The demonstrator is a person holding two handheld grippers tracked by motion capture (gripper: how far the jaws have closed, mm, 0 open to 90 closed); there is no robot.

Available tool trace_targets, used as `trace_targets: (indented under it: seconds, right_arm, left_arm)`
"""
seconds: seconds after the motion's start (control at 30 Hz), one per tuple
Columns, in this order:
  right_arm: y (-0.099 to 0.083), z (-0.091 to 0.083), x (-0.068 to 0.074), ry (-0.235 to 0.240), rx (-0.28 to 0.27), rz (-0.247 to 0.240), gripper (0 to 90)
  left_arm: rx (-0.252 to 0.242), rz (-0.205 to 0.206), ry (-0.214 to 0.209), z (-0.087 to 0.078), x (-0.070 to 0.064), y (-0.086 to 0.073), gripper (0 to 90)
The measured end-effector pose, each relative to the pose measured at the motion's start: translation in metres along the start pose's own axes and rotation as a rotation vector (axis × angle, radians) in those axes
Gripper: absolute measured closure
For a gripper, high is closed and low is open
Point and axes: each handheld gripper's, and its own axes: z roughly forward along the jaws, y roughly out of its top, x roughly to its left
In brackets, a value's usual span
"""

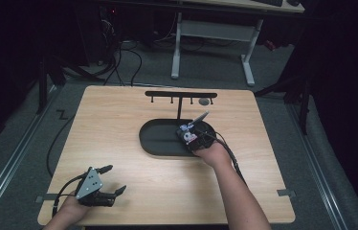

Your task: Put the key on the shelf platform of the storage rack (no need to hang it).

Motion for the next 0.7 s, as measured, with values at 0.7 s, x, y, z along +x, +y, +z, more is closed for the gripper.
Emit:
trace_targets:
  seconds: [0.7]
  right_arm:
    - [-0.009, -0.032, 0.002, 0.015, -0.067, -0.009, 29.2]
  left_arm:
    - [0.003, -0.006, 0.006, 0.000, 0.000, 0.000, 15.5]
